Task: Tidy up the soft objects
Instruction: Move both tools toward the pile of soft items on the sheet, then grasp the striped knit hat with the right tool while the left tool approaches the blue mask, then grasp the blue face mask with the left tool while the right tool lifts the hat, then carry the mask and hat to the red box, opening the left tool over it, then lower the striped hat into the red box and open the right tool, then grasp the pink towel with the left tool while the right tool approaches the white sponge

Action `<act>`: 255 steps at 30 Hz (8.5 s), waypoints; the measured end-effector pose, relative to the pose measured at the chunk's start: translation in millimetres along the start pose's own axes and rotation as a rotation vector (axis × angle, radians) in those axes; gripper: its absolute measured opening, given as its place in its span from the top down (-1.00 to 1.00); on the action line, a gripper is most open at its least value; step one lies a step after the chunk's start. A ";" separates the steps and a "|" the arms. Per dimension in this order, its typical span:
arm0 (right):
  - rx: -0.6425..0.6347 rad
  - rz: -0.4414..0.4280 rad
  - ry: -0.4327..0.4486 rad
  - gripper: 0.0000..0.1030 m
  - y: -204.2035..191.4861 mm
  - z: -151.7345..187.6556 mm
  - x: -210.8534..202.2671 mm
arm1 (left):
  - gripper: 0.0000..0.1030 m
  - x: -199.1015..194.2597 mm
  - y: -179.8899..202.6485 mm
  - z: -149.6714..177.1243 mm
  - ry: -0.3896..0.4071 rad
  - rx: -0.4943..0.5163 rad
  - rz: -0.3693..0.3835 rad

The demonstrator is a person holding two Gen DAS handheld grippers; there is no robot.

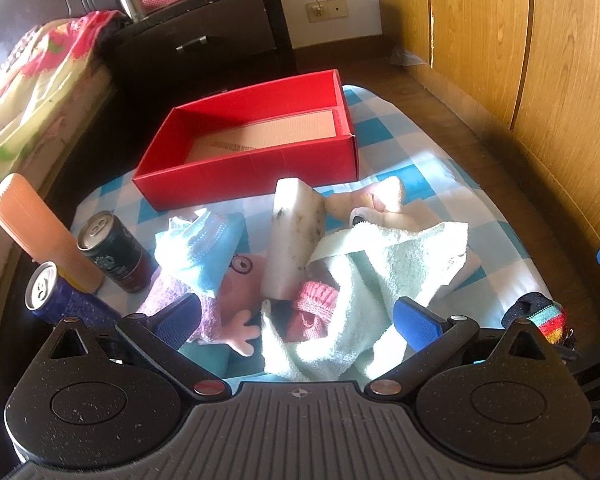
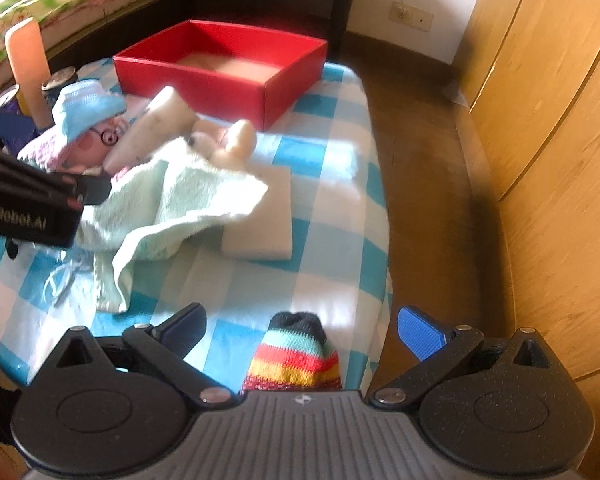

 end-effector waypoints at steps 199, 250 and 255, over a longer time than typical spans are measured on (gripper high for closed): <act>0.249 -0.220 0.182 0.24 -67.7 -279.8 82.1 | -0.67 91.9 -164.6 -125.5 0.092 -0.273 -0.083; 0.121 -0.268 0.041 0.16 -86.7 -149.7 41.0 | -0.65 98.0 -140.5 0.0 -0.122 -0.339 0.071; 0.119 -0.276 0.027 0.16 -86.0 -147.2 42.5 | -0.32 102.5 -130.1 0.9 -0.137 -0.370 0.149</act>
Point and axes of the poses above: each gripper's, at about its wrist camera, not at the fingertips, and x roughly the way its jaws point, y to its right, z to its underside, the point moved 8 cm from there along x, roughly the way its jaws point, and after that the axes turned 11 degrees about x, right-handed, at the moved point
